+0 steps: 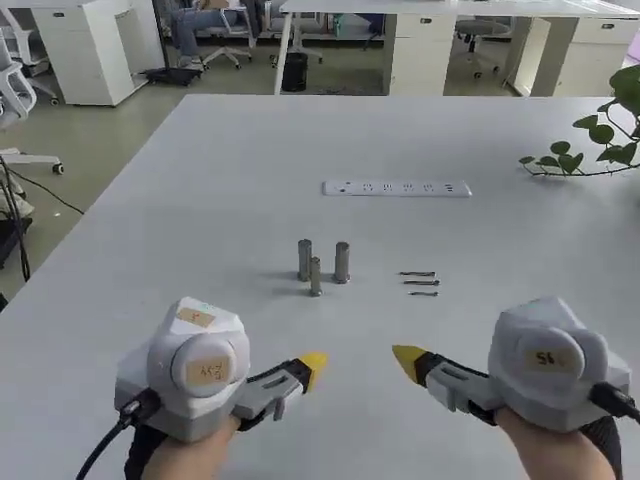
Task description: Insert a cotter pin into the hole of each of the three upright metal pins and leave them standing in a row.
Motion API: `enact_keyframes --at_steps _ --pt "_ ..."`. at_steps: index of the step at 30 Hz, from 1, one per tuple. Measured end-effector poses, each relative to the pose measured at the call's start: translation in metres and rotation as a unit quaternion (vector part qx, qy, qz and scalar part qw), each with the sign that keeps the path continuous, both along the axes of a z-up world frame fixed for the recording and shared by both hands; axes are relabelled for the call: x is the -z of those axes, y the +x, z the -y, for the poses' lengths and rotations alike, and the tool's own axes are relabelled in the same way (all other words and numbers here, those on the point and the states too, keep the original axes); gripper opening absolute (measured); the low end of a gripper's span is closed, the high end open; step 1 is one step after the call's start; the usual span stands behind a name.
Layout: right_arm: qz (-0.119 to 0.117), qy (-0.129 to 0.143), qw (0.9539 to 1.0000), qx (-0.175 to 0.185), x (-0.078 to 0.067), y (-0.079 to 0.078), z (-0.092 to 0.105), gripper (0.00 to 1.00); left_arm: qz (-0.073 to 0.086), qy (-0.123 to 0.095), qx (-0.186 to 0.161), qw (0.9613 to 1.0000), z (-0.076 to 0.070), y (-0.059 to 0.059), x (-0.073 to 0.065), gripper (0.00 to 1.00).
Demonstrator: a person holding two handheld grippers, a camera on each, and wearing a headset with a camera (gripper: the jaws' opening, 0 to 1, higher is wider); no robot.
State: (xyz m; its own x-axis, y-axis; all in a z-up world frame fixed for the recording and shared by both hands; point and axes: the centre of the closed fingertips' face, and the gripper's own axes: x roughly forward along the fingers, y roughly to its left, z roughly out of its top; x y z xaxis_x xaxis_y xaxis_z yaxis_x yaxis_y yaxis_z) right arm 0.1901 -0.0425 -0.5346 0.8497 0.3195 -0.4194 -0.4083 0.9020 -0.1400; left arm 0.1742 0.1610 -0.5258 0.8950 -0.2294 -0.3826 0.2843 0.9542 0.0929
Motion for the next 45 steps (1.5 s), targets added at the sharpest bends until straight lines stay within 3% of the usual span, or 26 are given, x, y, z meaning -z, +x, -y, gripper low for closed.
enact_keyframes --at_steps 22,27,33,45 --pt "-0.006 0.012 0.9999 0.009 0.0014 -0.0001 0.0033 0.61 -0.01 0.007 0.001 0.9999 0.0 -0.002 0.0042 0.9" --pt "-0.004 0.011 0.9998 0.013 -0.0001 0.0009 0.006 0.6 0.002 0.004 0.003 1.0 0.0023 -0.0008 -0.0007 0.9" --pt "-0.003 0.002 1.0 0.002 0.0001 -0.0005 0.0015 0.6 0.003 0.003 -0.002 1.0 0.0 -0.0004 -0.0027 0.9" --pt "-0.001 0.01 0.9999 0.002 -0.0006 0.0018 0.0013 0.72 -0.006 0.007 -0.003 1.0 -0.0021 -0.0002 0.0003 0.92"
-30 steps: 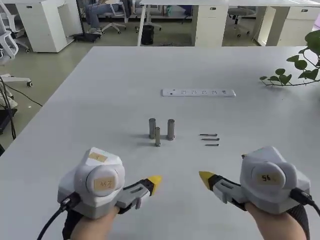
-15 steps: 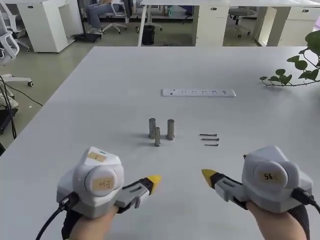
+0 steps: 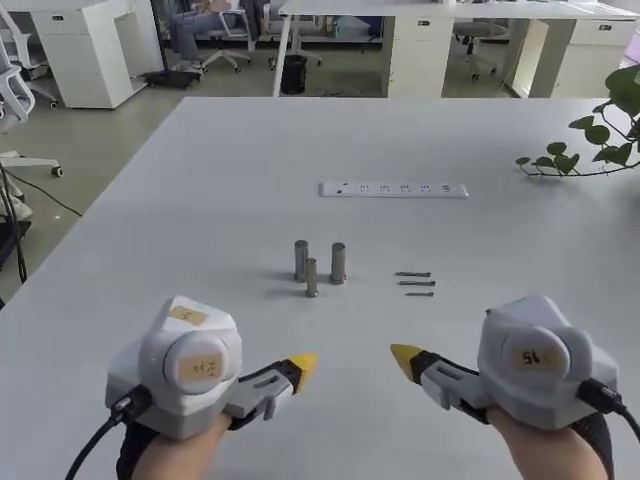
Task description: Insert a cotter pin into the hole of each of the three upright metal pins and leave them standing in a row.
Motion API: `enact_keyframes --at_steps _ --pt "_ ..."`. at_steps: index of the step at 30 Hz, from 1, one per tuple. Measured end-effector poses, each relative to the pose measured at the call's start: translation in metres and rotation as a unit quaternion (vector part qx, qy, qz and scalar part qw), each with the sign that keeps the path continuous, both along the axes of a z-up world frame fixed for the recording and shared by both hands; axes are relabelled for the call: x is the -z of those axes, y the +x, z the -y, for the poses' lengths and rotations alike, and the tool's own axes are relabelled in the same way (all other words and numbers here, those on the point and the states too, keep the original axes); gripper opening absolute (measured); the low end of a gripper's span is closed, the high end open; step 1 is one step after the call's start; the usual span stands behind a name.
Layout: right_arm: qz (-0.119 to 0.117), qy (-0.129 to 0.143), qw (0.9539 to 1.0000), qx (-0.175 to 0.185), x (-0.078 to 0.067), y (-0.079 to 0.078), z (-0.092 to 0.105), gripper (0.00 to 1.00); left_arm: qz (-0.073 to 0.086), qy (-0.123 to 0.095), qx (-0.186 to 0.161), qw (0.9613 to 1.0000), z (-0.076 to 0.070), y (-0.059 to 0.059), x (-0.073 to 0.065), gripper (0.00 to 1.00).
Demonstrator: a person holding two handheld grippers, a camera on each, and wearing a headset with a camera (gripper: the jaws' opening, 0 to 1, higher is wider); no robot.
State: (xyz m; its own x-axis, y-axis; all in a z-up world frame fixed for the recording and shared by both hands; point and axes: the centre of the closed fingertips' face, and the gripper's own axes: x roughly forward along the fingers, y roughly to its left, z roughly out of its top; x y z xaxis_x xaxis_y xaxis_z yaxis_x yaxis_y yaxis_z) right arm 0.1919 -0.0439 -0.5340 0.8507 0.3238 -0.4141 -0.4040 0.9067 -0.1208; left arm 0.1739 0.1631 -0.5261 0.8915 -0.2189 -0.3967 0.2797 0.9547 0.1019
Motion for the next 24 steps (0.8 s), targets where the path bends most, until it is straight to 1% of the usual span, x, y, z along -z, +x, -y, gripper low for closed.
enact_keyframes --at_steps 3,6,9,10,13,14,15,20,24 --pt "-0.002 -0.001 1.0 -0.002 0.001 -0.0004 -0.0006 0.73 -0.005 -0.004 -0.006 1.0 -0.0031 -0.0002 0.001 0.92" --pt "-0.002 0.003 1.0 -0.004 0.0012 -0.0002 -0.002 0.75 -0.013 -0.005 -0.007 0.9999 -0.0042 -0.001 0.004 0.93" --pt "-0.008 0.007 0.9999 -0.002 0.0031 -0.0007 -0.0023 0.81 -0.011 -0.008 -0.005 0.9999 -0.0024 -0.001 0.003 0.93" --pt "-0.008 0.01 0.9999 -0.002 0.0031 -0.0004 -0.0023 0.81 -0.007 -0.013 -0.003 0.9999 -0.0005 -0.0005 0.0017 0.94" --pt "-0.009 0.021 0.9997 0.004 0.0022 0.0005 -0.0001 0.83 -0.003 -0.007 -0.002 1.0 0.0009 0.0001 0.0003 0.97" --pt "-0.009 0.029 0.9995 0.008 0.0015 0.0009 0.0004 0.84 -0.004 -0.006 -0.002 1.0 0.001 0.0003 0.0003 0.97" --pt "-0.009 0.03 0.9995 0.009 0.0013 0.001 0.0008 0.84 -0.004 -0.007 -0.002 1.0 0.0009 0.0006 0.0003 0.98" --pt "-0.008 0.03 0.9995 0.01 0.0009 0.0016 0.0004 0.87 -0.006 -0.011 -0.002 0.9999 0.0014 0.0006 0.0006 0.99" --pt "-0.013 0.02 0.9997 0.005 0.0039 -0.0002 -0.001 0.88 -0.011 -0.007 0.001 0.9999 0.002 -0.0002 0.0029 0.99"
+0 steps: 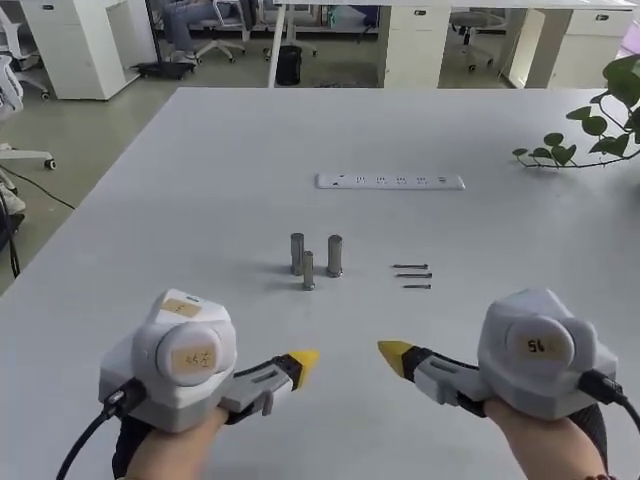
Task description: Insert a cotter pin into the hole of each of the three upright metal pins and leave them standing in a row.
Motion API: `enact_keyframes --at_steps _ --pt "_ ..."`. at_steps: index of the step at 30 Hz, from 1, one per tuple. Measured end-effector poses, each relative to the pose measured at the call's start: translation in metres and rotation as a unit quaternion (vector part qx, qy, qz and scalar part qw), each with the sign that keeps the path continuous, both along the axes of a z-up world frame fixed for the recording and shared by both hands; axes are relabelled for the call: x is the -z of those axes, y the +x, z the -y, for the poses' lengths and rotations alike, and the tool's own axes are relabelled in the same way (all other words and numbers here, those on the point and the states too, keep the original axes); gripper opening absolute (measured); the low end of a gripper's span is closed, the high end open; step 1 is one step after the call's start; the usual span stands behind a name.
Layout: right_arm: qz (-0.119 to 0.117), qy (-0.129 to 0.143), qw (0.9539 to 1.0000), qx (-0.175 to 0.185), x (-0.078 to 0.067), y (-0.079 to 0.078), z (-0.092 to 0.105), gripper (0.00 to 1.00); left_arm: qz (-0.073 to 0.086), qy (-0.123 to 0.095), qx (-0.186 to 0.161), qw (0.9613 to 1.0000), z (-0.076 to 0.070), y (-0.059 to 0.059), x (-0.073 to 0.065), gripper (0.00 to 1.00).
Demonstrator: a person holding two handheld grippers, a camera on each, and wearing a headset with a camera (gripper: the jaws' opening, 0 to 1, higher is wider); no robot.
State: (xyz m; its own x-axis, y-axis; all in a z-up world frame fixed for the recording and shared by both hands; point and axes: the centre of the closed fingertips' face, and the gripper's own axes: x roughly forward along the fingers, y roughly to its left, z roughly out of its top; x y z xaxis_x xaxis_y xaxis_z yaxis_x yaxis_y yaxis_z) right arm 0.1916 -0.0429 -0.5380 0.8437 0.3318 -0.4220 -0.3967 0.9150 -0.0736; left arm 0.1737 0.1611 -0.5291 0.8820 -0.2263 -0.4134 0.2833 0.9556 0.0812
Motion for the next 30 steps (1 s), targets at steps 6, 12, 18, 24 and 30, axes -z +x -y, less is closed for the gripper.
enact_keyframes --at_steps 6,12,18,24,30 --pt "0.008 0.019 0.9998 -0.003 -0.009 0.0 -0.003 0.85 0.007 0.015 0.003 0.9999 0.001 0.0 -0.003 0.99" --pt "0.013 0.006 0.9998 -0.017 -0.014 0.003 -0.007 0.78 -0.003 0.011 0.009 0.9999 0.003 0.001 -0.001 0.98" --pt "0.009 0.006 0.9993 -0.036 -0.016 0.008 -0.016 0.64 -0.007 0.017 0.018 0.9997 0.006 0.001 -0.001 0.96" --pt "-0.006 0.008 0.9974 -0.072 -0.012 0.017 -0.032 0.49 -0.004 0.013 0.022 0.9997 0.007 0.003 -0.005 0.96" --pt "-0.012 0.013 0.9947 -0.101 -0.011 0.029 -0.051 0.4 -0.01 0.014 0.021 0.9996 0.005 0.005 -0.004 0.94"
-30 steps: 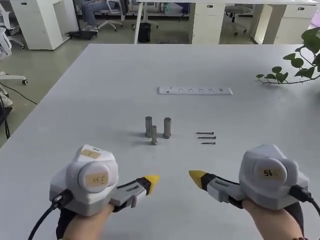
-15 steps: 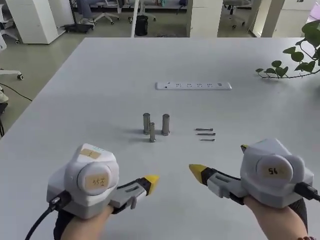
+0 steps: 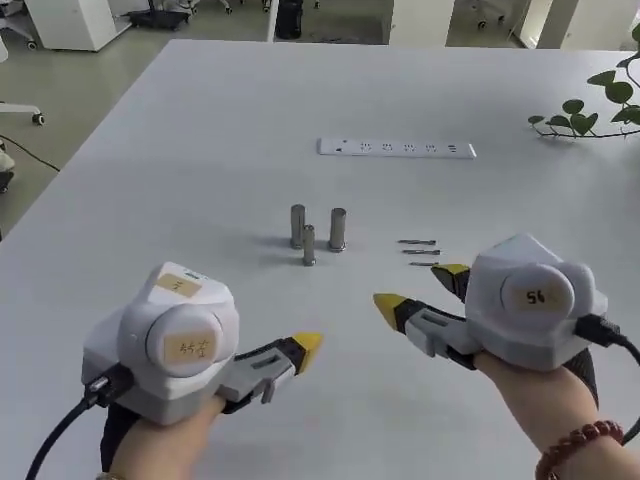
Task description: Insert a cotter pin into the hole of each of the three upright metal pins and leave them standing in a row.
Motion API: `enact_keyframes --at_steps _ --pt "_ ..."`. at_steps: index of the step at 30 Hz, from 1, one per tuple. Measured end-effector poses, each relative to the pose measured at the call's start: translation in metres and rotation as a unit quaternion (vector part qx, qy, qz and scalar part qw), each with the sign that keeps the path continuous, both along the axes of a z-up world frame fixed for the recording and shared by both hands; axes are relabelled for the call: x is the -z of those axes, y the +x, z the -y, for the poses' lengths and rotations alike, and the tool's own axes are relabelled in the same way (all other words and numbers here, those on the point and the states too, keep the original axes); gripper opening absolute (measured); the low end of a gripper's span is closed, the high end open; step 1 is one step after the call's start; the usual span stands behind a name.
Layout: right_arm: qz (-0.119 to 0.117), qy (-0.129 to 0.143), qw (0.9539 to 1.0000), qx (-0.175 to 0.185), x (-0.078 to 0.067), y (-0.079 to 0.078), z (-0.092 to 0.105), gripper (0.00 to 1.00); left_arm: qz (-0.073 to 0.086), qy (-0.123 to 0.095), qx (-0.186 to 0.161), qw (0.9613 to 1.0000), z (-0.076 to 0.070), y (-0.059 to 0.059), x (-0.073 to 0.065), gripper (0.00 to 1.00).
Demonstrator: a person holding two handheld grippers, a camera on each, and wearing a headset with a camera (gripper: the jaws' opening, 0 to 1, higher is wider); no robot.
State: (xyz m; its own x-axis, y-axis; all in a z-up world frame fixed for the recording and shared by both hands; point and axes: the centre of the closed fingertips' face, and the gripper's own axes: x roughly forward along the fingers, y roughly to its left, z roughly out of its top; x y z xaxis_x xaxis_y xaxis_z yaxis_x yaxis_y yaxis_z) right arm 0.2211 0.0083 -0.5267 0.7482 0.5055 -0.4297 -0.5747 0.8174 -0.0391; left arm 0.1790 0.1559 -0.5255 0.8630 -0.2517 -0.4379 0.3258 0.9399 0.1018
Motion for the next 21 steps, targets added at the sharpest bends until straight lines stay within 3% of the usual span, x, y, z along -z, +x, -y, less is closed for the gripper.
enact_keyframes --at_steps 8,16,21 --pt "-0.004 0.011 0.9994 -0.033 0.002 0.021 -0.028 0.36 -0.002 -0.013 0.0 0.9999 -0.001 0.005 -0.003 0.93" --pt "-0.012 0.021 0.9978 -0.062 0.009 0.043 -0.05 0.22 0.0 -0.01 0.003 0.9999 -0.003 0.011 -0.004 0.92" --pt "-0.011 0.026 0.9964 -0.08 0.013 0.055 -0.066 0.2 -0.003 -0.014 0.005 0.9999 -0.002 0.012 -0.003 0.91"
